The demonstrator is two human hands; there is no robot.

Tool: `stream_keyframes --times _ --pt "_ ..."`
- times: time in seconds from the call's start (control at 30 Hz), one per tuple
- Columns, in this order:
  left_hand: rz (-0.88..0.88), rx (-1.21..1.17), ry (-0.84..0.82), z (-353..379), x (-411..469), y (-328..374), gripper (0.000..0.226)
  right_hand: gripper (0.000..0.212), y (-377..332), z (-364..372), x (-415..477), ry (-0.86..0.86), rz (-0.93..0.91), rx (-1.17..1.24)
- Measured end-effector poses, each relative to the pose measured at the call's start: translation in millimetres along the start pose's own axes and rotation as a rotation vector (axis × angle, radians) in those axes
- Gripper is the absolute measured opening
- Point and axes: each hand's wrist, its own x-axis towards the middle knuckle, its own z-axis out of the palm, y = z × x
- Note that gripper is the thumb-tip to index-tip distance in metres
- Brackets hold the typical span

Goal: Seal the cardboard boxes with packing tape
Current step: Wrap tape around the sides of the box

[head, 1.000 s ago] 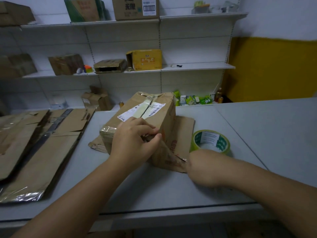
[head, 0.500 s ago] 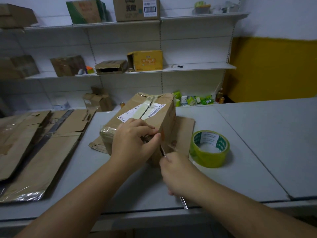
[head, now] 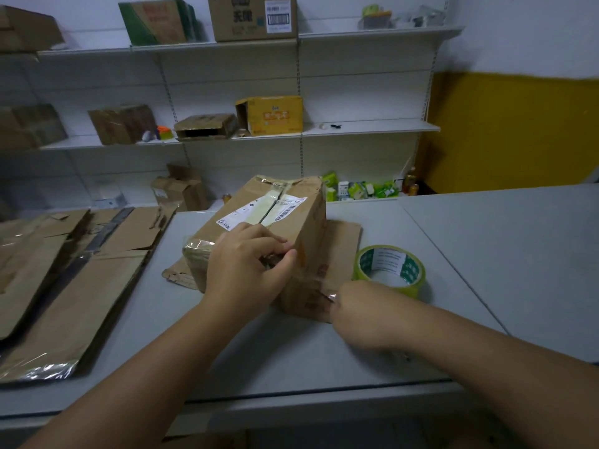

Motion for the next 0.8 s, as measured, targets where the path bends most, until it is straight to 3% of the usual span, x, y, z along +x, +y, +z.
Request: stream_keyframes --times 0.17,0.27,0.4,0.5,0.57,0.67,0.8 --pt "-0.007 -0.001 0.0 -1 -1 1 0.036 0.025 19 -20 -2 0.179 0.044 0.286" --pt "-0.01 0.009 0.0 -1 -1 1 0.037 0.03 20 -19 1 0.307 -0.003 0.304" --pt "-0.001 0.024 0.021 -1 -2 1 0.035 0.021 15 -17 8 0.564 -0.037 0.504" --pt "0.014 0.029 0.033 0 -3 1 0.032 0.007 0 -5 27 0.498 -0.072 0.628" --pt "0.018 0.03 0.03 1 -3 0 0.031 0.008 -5 9 39 0.429 -0.086 0.525" --pt "0.008 0.011 0.019 -1 -3 -2 0.032 0.028 3 16 39 0.463 -0.071 0.282" --pt "0.004 -0.002 -0.009 -1 -1 -2 0.03 0.04 29 6 31 0.434 -0.005 0.17"
